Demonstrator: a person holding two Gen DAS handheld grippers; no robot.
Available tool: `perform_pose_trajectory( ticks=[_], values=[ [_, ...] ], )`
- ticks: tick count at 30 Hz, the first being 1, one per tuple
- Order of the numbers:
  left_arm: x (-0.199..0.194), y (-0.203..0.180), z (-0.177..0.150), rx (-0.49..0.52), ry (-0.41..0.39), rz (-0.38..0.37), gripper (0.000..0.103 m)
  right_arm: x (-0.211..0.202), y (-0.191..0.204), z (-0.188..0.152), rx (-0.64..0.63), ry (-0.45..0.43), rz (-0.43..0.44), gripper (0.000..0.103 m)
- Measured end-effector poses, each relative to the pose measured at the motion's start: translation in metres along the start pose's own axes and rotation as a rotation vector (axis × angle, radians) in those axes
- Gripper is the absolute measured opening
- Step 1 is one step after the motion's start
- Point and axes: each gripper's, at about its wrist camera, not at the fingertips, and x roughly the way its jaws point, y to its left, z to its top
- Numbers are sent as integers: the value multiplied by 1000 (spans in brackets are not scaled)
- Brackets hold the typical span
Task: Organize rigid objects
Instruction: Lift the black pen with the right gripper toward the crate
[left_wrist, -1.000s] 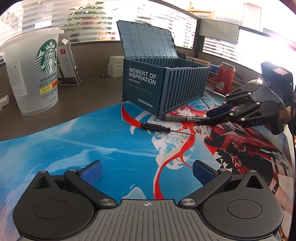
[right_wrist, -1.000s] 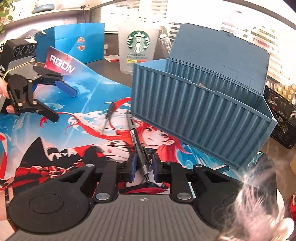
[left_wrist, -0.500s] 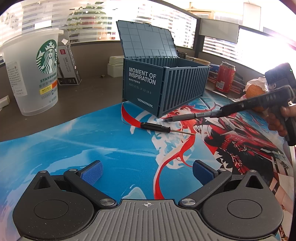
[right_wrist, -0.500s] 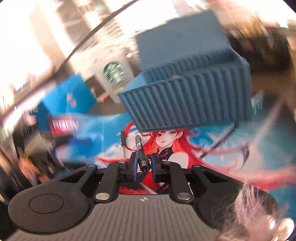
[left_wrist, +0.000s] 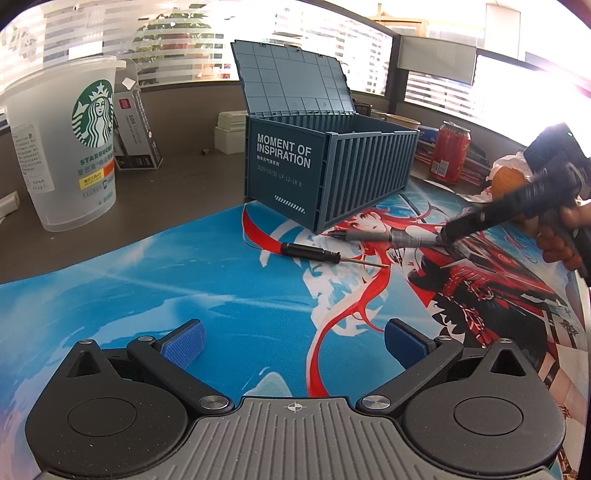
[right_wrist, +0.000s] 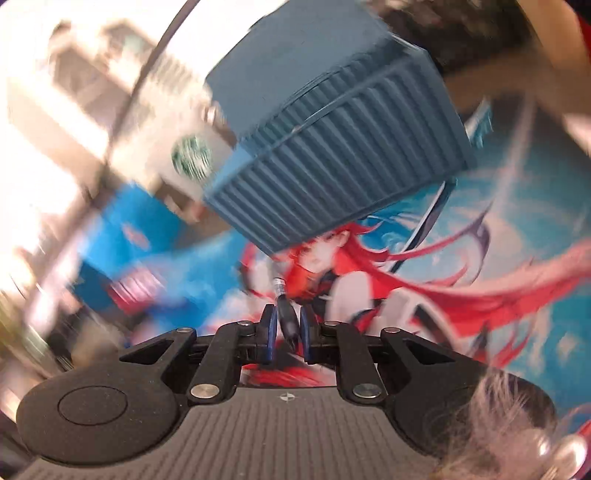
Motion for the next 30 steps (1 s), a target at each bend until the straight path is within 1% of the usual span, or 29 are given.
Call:
perform_pose_trajectory(
  ticks=[2, 4, 5, 6, 8, 9, 11, 15, 18, 20, 23, 25, 30],
  values=[
    [0, 0, 0, 0, 0, 0, 103, 6, 13, -4, -125, 30, -55, 13],
    [0, 0, 0, 1, 0, 1, 103, 11, 35, -10, -312, 36, -127, 13],
    [0, 0, 0, 1, 1, 1, 103, 14, 44, -12, -386, 36, -155, 13],
    [0, 0, 0, 3, 1, 2, 103, 16, 49, -13, -425, 37, -163, 15],
    [0, -1, 0, 5, 2, 4, 103, 23, 55, -7, -443, 37, -138, 16],
    [0, -1, 0, 5, 2, 4, 103, 25, 59, -5, -452, 33, -129, 18],
    [0, -1, 0, 5, 2, 4, 103, 35, 68, -1, -492, 30, -133, 20],
    [0, -1, 0, 6, 2, 4, 103, 57, 79, 5, -538, 54, -151, 20],
    [0, -1, 0, 7, 3, 5, 103, 73, 86, 5, -585, 80, -188, 19],
    [0, -2, 0, 10, 4, 7, 103, 79, 87, 4, -598, 96, -202, 10],
    [1, -3, 0, 18, 7, 13, 103, 82, 88, 6, -583, 94, -213, 10],
    [1, -4, 1, 22, 9, 16, 103, 78, 89, 8, -573, 74, -221, 10],
    [1, -4, 0, 23, 9, 17, 103, 58, 95, 19, -553, 17, -191, 10]
  ],
)
